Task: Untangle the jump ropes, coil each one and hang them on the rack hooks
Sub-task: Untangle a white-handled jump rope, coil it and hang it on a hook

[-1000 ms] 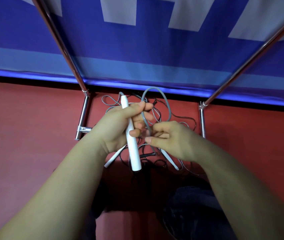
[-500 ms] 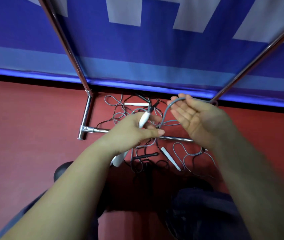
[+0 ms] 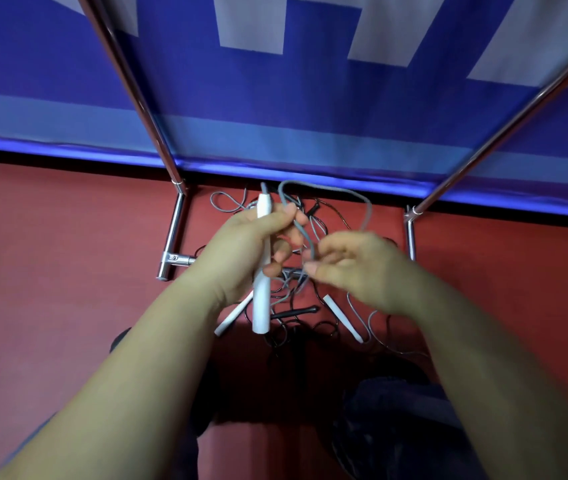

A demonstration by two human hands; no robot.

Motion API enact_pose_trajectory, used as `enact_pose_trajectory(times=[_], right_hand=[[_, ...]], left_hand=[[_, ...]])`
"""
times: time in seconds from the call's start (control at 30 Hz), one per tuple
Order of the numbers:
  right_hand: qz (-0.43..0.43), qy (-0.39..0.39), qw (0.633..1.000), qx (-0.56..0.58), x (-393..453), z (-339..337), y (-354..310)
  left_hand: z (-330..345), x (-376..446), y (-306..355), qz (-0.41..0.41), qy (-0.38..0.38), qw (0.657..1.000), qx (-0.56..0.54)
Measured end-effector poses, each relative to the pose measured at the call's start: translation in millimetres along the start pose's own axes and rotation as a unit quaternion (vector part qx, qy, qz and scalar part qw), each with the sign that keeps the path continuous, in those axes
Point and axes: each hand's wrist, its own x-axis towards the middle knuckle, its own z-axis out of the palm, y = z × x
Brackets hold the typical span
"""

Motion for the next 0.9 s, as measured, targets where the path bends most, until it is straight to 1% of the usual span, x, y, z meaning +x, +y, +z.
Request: enact_pose_trajectory(times=[0.03, 0.07, 0.13, 0.2, 0.23, 0.27, 0.3, 0.37, 0.4, 0.43, 0.5, 0.6, 0.67, 0.7, 0.8, 0.83, 0.9], right_hand=[[-0.006, -0.027, 0.999, -0.032, -0.9, 4.0, 1.5], [-0.01, -0.036, 0.998, -0.047, -0.9, 6.1, 3.8], [-0.021, 0.002, 0.998, -0.061, 0.3, 5.8, 6.0], [-0.024, 0.045, 0.998, -0.025, 2.9, 4.3, 5.7], [-0.016, 0.055, 0.998, 0.015, 3.5, 3.7, 4.0], [-0.005, 0.06, 0.996, 0.064, 4.3, 2.9, 1.9], [0.006, 0.067, 0.991, 0.115, 4.6, 1.3, -1.2], [0.019, 0.085, 0.971, 0.221, 4.7, -4.3, -5.6], [0.02, 0.091, 0.959, 0.268, 4.5, -7.7, -7.2], [0.019, 0.094, 0.947, 0.307, 3.8, -10.3, -8.8], [0.017, 0.1, 0.923, 0.371, 3.3, -12.6, -10.2], [0.022, 0.095, 0.896, 0.433, 3.2, -13.8, -11.6], [0.02, 0.09, 0.901, 0.424, 2.9, -16.1, -11.7], [0.021, 0.088, 0.915, 0.393, 2.8, -16.4, -11.6], [0.021, 0.06, 0.975, 0.211, 2.2, -9.8, -7.7], [0.019, 0.045, 0.986, 0.158, 2.4, -6.4, -4.9], [0.017, 0.025, 0.995, 0.092, 2.1, -1.9, 0.4]], left_hand=[[-0.5, -0.4, 1.6, -0.003, -0.001, 1.0, -0.025], [-1.2, -0.6, 2.7, -0.006, -0.003, 0.999, -0.042], [-1.7, -0.6, 3.9, -0.008, -0.007, 0.998, -0.067], [-2.9, 0.2, 4.2, -0.003, -0.007, 0.997, -0.077], [-4.1, 0.7, 3.7, 0.003, -0.005, 0.998, -0.059], [-6.1, 1.3, 1.7, 0.009, 0.001, 1.0, -0.013], [-7.3, 1.1, -1.0, 0.013, 0.008, 0.998, 0.058], [-7.0, -1.3, -7.6, 0.001, 0.001, 0.977, 0.212], [-5.7, -3.2, -10.7, -0.01, -0.017, 0.965, 0.261], [-4.4, -4.8, -13.3, -0.017, -0.029, 0.957, 0.289], [-3.4, -6.0, -13.8, -0.019, -0.025, 0.952, 0.306], [-7.1, -1.5, -11.1, -0.011, -0.006, 0.959, 0.283], [-5.9, -0.3, -10.6, -0.011, -0.01, 0.968, 0.25], [-4.8, -0.2, -10.9, -0.012, -0.014, 0.972, 0.236], [-1.9, -1.2, -9.7, -0.014, -0.013, 0.981, 0.191], [-2.1, -0.4, -9.1, -0.012, -0.008, 0.984, 0.176], [-2.9, 0.9, -7.9, -0.001, -0.006, 0.989, 0.148]])
